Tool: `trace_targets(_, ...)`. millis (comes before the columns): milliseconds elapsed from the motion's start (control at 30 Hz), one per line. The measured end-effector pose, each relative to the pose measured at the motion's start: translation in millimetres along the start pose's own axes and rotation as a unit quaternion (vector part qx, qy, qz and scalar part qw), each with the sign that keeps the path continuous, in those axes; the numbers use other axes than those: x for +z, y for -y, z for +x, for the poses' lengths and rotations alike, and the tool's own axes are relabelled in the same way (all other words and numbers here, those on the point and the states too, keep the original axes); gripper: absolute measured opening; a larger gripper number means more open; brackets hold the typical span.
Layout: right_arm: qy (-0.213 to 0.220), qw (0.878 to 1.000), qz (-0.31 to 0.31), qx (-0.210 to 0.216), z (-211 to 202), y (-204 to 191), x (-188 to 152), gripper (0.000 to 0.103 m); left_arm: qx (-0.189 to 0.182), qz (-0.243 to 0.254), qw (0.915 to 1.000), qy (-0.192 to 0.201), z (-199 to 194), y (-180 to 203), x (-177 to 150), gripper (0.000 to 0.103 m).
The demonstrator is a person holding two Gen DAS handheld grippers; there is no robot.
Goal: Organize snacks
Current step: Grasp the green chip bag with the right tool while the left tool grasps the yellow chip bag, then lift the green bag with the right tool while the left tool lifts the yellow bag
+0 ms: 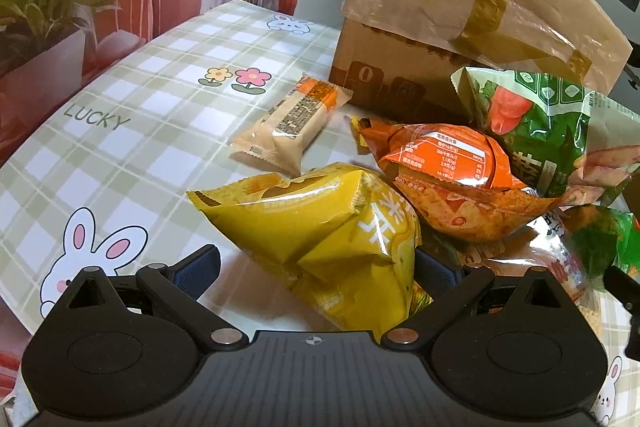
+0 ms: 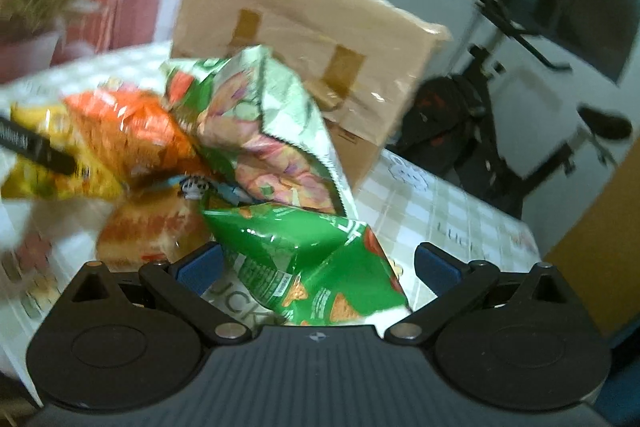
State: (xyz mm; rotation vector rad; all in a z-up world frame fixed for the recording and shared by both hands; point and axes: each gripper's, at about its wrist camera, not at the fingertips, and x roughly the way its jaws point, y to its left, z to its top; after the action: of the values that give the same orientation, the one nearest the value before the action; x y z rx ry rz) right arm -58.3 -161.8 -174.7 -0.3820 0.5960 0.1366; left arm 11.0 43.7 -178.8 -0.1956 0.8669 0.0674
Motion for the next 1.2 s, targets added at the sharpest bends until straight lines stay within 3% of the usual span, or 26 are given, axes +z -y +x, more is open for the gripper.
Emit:
trace_targets(167, -0.02, 0.998, -0.051, 0.011, 26, -7, -1, 0.103, -0.004, -0.007, 1.0, -0.001, 1, -2, 1, 0.102)
trace_targets(333, -0.045, 0.998, -0.003, 0.032, 50, -2, -3, 0.097, -0.01, -0.012, 0.9999, -0.007, 5, -2, 1, 0.102)
trace_targets(500, -0.048, 0.998, 0.025, 0.03, 48, 2, -7, 0.089, -0.014, -0.014, 0.9997, -0.014, 11, -3, 1, 0.101)
trace_targets(533, -0.048, 0.998, 0.029, 0.03, 46, 3, -8, 0.088, -0.019, -0.014, 0.9996, -0.013, 10, -3, 1, 0.097)
trace_targets(567, -0.048, 0.998, 0.035, 0.031, 43, 5, -9, 0.087, -0.028, -0.012, 0.9995, -0.008, 8, -3, 1, 0.083)
trace_targets(600, -0.046, 0.997, 0.045, 0.032, 41, 8, -10, 0.087, -0.04, -0.009, 0.9992, -0.001, 4, -3, 2, 0.078)
trace_targets(867, -0.043, 0.992, 0.117, 0.01, 11, 34, -12, 0.085, -0.029, 0.001, 0.9993, 0.023, -24, -7, 1, 0.074)
trace_targets(1033, -0.04, 0.984, 0.175, 0.001, 4, 54, -12, 0.085, 0.005, 0.024, 0.998, 0.059, -40, -3, 6, 0.074)
trace_targets(1200, -0.043, 0.985, 0.168, -0.003, -1, 51, -9, 0.085, 0.016, 0.029, 0.9963, 0.08, -46, 0, 13, 0.075)
